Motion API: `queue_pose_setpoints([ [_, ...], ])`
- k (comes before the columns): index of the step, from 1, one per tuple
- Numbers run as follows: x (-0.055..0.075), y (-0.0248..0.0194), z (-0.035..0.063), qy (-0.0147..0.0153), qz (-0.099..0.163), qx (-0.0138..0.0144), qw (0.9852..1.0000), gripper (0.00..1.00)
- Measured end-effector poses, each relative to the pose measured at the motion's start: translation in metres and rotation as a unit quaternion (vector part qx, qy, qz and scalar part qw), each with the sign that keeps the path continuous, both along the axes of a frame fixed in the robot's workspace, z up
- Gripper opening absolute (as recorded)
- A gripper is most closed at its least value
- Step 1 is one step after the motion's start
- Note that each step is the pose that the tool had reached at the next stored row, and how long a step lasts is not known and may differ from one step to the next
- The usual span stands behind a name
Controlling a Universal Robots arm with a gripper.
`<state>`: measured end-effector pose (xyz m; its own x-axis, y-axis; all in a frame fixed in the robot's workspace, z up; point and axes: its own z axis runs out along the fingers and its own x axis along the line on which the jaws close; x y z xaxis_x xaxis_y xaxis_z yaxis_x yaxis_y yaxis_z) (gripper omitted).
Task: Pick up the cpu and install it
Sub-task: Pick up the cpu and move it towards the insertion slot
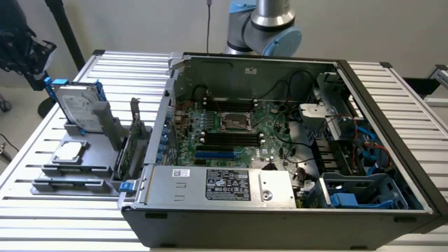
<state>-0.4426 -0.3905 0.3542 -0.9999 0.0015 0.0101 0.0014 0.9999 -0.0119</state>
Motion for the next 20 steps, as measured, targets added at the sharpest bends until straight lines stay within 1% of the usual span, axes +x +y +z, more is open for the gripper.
queue_pose_setpoints([
  [3, 0.000, 0.0000, 0.0000, 0.0000, 0.000, 0.0000, 1.0000, 0.12],
  [4, 0.000, 0.0000, 0.0000, 0.0000, 0.000, 0.0000, 1.0000, 0.24],
  [5, 0.000, 0.0000, 0.0000, 0.0000, 0.000, 0.0000, 1.0000, 0.24],
  [6, 0.000, 0.0000, 0.0000, 0.0000, 0.000, 0.0000, 1.0000, 0.29],
  [7, 0.000, 0.0000, 0.0000, 0.0000, 0.000, 0.0000, 1.0000, 0.29],
  [9, -0.001, 0.0000, -0.0010, -0.0001, 0.000, 0.0000, 1.0000, 0.42],
  [10, -0.002, 0.0001, -0.0023, 0.0000, 0.000, 0.0000, 1.0000, 0.42],
  [11, -0.003, 0.0000, -0.0041, 0.0000, 0.000, 0.0000, 1.0000, 0.47],
  [12, -0.003, 0.0000, -0.0059, 0.0000, 0.000, 0.0000, 1.0000, 0.47],
  [13, -0.004, -0.0001, -0.0079, 0.0000, 0.000, 0.0000, 1.0000, 0.54],
  [16, -0.007, -0.0012, -0.0132, 0.0001, 0.000, 0.0000, 1.0000, 0.54],
  [20, -0.009, -0.0038, -0.0205, 0.0000, 0.000, 0.0000, 1.0000, 0.55],
])
